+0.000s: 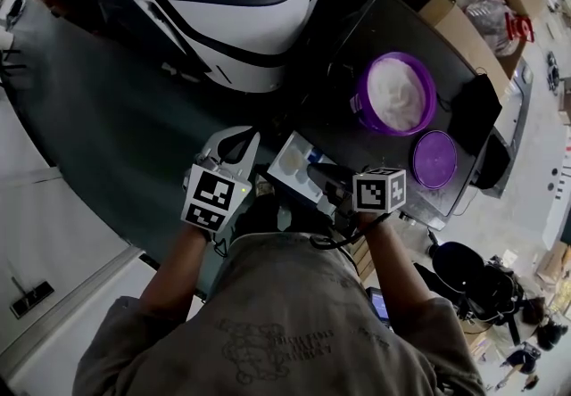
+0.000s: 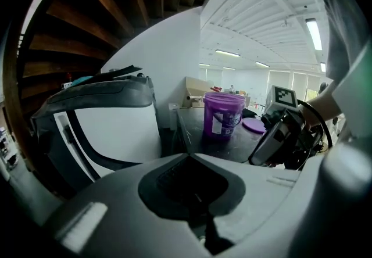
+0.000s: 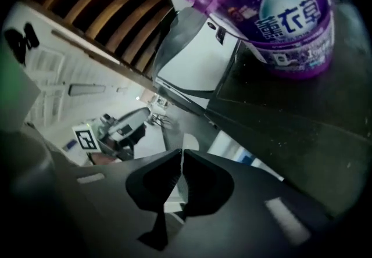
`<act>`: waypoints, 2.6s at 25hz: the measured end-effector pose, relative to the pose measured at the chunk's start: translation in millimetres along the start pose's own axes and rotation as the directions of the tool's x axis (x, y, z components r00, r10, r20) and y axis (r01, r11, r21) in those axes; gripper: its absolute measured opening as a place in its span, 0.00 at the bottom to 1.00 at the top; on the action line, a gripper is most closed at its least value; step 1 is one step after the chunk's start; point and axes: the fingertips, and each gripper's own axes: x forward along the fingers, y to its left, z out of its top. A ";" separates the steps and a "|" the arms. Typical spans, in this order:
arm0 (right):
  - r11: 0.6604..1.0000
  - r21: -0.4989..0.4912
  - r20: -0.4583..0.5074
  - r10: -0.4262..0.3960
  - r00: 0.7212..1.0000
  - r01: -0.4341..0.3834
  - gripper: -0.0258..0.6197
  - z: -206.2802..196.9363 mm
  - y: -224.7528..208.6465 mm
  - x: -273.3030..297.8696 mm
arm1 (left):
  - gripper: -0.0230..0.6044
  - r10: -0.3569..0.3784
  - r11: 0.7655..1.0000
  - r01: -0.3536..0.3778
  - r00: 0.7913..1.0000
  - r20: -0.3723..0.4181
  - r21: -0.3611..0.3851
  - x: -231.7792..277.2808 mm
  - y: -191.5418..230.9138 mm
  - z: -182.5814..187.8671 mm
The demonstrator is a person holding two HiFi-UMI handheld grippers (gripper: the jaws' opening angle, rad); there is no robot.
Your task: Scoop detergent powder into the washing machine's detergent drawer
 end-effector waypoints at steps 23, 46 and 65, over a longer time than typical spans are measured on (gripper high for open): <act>0.786 -0.567 -0.161 -0.400 0.902 0.247 0.10 -47.2 -41.8 42.9 | 0.04 0.001 0.999 -0.002 0.999 -0.033 -0.040 -2.1 6.7 -28.9; 0.229 -0.954 0.014 -0.615 0.789 0.196 0.10 -41.8 -38.3 47.5 | 0.04 0.004 0.999 -0.005 1.000 -0.025 -0.052 -6.6 7.7 -37.3; 0.269 -0.895 0.109 -0.640 0.761 0.355 0.10 -45.2 -32.7 44.1 | 0.04 -0.030 1.000 0.030 1.000 0.004 -0.001 -27.2 -8.9 -38.5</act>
